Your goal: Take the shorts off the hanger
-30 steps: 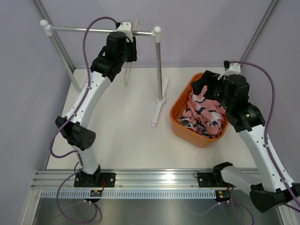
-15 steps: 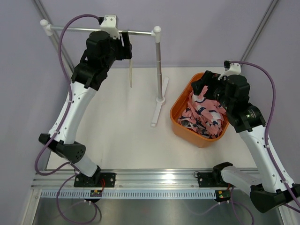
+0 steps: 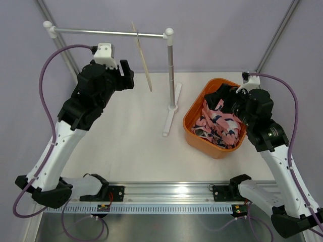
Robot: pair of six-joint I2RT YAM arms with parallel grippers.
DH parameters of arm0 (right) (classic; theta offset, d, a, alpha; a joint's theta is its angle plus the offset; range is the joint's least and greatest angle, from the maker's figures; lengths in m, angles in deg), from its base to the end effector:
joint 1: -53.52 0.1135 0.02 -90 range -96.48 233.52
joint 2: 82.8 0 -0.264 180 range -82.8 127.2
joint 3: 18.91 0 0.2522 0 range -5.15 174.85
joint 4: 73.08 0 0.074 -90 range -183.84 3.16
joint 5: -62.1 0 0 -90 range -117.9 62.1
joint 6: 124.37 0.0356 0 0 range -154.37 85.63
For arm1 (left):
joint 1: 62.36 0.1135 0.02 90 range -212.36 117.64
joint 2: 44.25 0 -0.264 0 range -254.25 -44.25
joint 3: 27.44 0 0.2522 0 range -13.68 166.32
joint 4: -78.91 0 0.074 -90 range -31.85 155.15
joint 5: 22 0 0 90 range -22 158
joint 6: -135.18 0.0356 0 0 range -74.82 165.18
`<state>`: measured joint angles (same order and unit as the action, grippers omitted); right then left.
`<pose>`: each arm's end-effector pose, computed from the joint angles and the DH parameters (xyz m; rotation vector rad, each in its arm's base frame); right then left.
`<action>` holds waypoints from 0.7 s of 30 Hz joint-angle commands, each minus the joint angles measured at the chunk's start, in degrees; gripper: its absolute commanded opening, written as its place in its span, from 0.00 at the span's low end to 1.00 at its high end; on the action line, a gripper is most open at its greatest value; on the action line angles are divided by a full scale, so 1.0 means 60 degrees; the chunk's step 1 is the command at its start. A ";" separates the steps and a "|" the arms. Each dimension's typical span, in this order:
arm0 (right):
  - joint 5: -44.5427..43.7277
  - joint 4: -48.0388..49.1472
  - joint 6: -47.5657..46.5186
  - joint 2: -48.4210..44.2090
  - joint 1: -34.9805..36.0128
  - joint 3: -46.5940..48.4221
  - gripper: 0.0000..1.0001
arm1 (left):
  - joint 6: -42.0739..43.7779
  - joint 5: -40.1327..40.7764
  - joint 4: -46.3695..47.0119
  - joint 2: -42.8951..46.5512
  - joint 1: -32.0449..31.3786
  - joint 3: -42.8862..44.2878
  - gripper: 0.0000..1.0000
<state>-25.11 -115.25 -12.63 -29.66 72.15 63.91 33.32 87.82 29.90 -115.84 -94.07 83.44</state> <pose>0.1773 0.0616 0.4259 0.0138 1.8220 0.5462 0.2086 -0.1147 0.5055 0.0468 1.7366 -0.2591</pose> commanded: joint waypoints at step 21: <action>-0.0230 0.0222 -0.0078 -0.0786 -0.0044 -0.0714 0.99 | -0.0001 -0.0709 0.0015 0.4036 -0.0136 -0.4322 0.76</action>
